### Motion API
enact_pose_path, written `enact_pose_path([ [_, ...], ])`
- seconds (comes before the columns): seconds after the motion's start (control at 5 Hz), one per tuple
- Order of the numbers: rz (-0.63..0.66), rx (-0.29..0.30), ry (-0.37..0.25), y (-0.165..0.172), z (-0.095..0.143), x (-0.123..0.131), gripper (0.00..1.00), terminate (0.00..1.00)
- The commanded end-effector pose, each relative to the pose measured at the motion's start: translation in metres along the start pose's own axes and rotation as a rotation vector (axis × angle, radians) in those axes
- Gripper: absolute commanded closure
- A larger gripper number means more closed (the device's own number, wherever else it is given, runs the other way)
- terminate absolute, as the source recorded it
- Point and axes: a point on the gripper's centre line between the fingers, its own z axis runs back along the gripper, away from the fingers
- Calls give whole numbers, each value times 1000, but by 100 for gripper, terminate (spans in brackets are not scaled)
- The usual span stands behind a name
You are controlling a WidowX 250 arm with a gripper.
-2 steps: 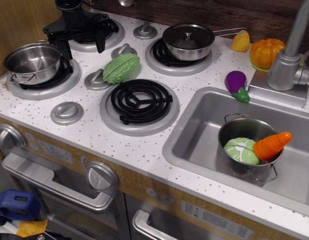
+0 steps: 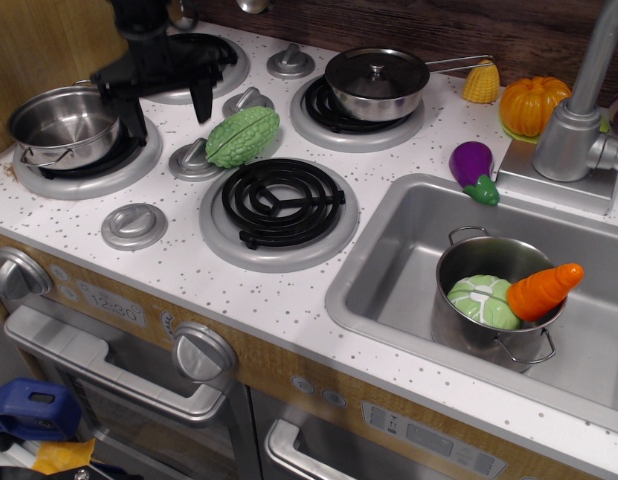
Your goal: Put green squash in pot or pan
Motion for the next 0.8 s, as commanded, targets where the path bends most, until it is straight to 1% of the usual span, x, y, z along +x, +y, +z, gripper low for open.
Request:
enact_pose_path([
  [0.0, -169, -98, -144, -29, 36, 22, 0, 0],
  [0.2, -256, -137, -142, -50, 31, 27, 0, 0],
  [0.4, -342, -142, -98, -61, 28, 30, 0, 0],
  [0.6, -355, -139, -62, -64, 21, 26, 0, 0],
])
